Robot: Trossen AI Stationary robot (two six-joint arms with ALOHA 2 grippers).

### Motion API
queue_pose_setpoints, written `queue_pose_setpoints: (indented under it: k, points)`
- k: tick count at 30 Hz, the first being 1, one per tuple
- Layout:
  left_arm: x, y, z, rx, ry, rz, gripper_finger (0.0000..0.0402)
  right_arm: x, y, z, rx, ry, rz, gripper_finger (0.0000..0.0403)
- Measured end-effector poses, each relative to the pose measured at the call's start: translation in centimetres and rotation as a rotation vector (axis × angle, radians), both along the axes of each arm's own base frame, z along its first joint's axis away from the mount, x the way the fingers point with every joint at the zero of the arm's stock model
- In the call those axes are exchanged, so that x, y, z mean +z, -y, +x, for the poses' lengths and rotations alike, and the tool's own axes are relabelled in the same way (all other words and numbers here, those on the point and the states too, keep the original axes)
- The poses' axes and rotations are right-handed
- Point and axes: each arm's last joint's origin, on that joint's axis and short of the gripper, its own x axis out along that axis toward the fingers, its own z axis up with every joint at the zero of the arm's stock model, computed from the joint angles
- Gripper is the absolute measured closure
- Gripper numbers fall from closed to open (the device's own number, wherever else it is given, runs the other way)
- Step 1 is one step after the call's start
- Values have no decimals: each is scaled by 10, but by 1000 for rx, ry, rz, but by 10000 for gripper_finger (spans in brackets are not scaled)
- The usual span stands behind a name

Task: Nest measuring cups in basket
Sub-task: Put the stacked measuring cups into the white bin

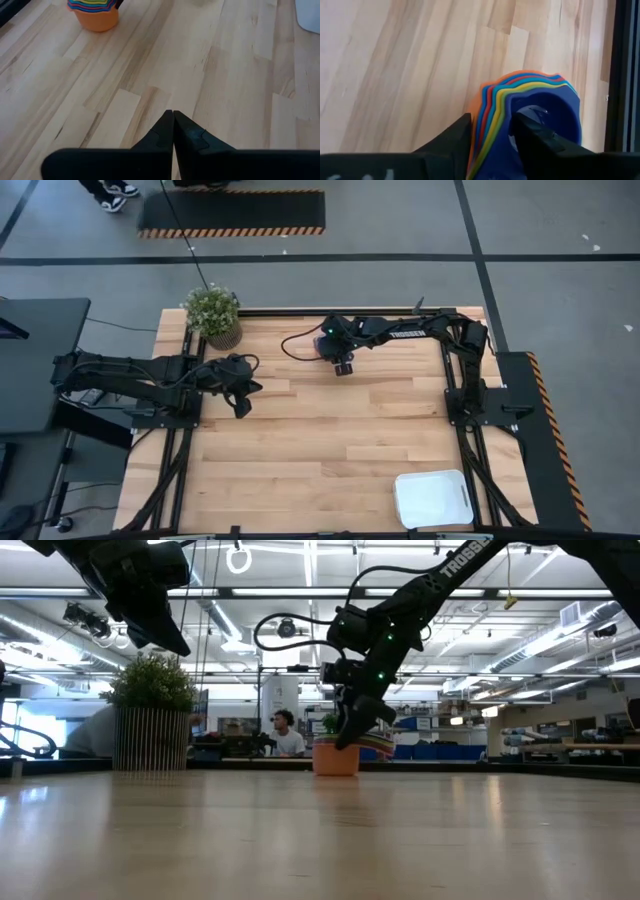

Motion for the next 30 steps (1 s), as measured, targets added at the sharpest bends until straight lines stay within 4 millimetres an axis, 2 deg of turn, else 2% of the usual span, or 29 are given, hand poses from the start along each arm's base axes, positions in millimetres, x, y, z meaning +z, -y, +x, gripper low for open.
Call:
queue_pose_setpoints:
  k: [11,30]
  points:
    - [0,0,0,0,-1,-1,388,2,-1,2,-4,21,27,305]
    - [0,0,0,0,-1,0,388,10,-1,-2,-20,41,64,314]
